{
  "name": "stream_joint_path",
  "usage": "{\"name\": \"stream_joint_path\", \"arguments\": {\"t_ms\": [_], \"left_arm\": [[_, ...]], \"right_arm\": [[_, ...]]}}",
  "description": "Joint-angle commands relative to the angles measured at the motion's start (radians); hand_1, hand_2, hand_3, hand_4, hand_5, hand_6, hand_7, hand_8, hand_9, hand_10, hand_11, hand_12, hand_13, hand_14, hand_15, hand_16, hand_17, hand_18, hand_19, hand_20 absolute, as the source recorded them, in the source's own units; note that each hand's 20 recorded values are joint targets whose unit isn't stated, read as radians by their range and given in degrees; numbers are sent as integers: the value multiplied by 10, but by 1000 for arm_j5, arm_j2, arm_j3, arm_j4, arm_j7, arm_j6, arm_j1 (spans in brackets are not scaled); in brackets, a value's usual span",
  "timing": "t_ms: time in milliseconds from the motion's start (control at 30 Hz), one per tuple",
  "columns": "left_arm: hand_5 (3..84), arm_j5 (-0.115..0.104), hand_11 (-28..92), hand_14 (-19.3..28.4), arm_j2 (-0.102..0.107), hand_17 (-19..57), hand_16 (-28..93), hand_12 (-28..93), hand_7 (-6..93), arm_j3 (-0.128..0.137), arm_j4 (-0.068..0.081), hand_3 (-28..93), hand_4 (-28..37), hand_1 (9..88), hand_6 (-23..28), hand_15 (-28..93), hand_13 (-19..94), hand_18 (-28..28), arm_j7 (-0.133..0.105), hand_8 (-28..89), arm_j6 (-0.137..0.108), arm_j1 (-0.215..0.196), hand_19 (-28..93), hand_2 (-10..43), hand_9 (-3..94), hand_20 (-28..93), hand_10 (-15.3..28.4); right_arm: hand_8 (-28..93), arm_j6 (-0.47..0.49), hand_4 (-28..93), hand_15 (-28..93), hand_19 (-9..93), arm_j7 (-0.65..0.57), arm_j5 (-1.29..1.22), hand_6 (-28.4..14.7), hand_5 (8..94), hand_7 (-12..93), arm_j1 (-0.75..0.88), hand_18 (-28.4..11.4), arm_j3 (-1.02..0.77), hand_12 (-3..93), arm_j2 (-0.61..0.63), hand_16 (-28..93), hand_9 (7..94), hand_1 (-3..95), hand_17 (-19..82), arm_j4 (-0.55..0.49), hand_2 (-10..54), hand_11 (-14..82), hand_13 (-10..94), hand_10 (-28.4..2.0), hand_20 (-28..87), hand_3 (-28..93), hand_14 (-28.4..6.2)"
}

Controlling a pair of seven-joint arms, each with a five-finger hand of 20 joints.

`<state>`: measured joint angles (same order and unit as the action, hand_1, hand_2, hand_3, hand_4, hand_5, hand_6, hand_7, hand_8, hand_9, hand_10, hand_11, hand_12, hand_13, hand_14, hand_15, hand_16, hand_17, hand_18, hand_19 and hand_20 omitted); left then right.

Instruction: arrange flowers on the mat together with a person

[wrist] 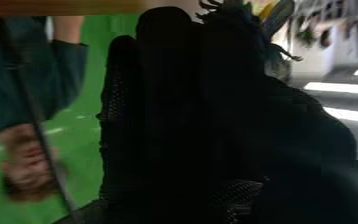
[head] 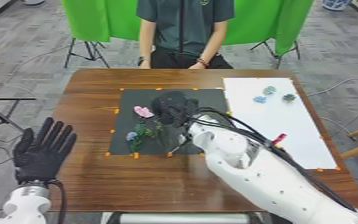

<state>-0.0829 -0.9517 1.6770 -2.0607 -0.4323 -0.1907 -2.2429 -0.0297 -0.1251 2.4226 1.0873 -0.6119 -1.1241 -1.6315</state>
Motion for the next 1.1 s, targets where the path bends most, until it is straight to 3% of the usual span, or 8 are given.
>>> {"name": "stream_joint_path", "arguments": {"t_ms": [33, 100, 133, 200, 567, 800, 1100], "left_arm": [[445, 4, 140, 152, 1, -41, -75, 55, 78, -5, 15, 726, -283, 282, 69, 288, 295, 120, 22, -93, -6, 9, 316, 135, 412, 81, 126], [445, 3, 140, 152, 2, -41, -75, 55, 77, -3, 16, 726, -283, 282, 70, 288, 295, 120, 22, -94, -9, 12, 316, 136, 412, 81, 126], [445, 3, 141, 152, 5, -41, -75, 55, 77, 2, 6, 726, -283, 282, 70, 288, 295, 120, 17, -94, -5, -4, 315, 136, 412, 81, 126], [446, 4, 141, 152, 5, -41, -75, 55, 77, 5, -1, 726, -283, 282, 70, 288, 295, 120, 19, -94, -3, -12, 315, 136, 412, 81, 126], [446, 5, 141, 153, 7, -42, -74, 55, 78, 10, 7, 726, -283, 282, 70, 288, 295, 120, 40, -93, 1, -3, 317, 136, 412, 82, 126], [446, 6, 141, 153, 3, -42, -74, 55, 79, 13, 5, 726, -283, 282, 69, 287, 295, 120, 41, -94, 4, -6, 317, 137, 412, 81, 126], [445, 3, 140, 152, 3, -42, -74, 55, 78, 11, 6, 727, -283, 282, 69, 287, 295, 120, 35, -94, 6, -6, 316, 136, 411, 81, 125]], "right_arm": [[35, -15, -278, 364, 815, -78, 38, 5, 629, 541, -33, -93, 70, 460, -6, 395, 770, 654, 400, 27, -95, 204, 738, -87, 122, 665, -19], [36, -27, -276, 364, 815, -102, 38, 4, 628, 542, -41, -93, 93, 459, -5, 395, 768, 653, 399, 40, -95, 203, 737, -87, 120, 665, -20], [36, -30, -275, 363, 814, -124, 25, 4, 627, 542, -43, -93, 111, 458, 7, 395, 768, 653, 398, 27, -95, 204, 736, -87, 119, 665, -20], [35, -32, -273, 364, 815, -136, 22, 4, 627, 542, -37, -94, 121, 457, 16, 394, 767, 653, 398, 19, -95, 204, 735, -87, 118, 665, -20], [22, -33, -272, 361, 808, -144, 82, 0, 622, 536, -25, -98, 154, 442, 28, 392, 756, 653, 389, 8, -95, 194, 723, -86, 121, 662, -22], [-77, -31, -275, 392, 739, -158, 64, 1, 626, 422, -20, -134, 155, 341, 33, 383, 739, 647, 357, -4, -95, 71, 685, -83, 244, 668, -34], [-77, -79, -279, 396, 687, -166, 48, 6, 625, 320, -35, -143, 162, 180, 38, 372, 651, 635, 357, -8, -95, 147, 678, -95, 303, 672, -37]]}}
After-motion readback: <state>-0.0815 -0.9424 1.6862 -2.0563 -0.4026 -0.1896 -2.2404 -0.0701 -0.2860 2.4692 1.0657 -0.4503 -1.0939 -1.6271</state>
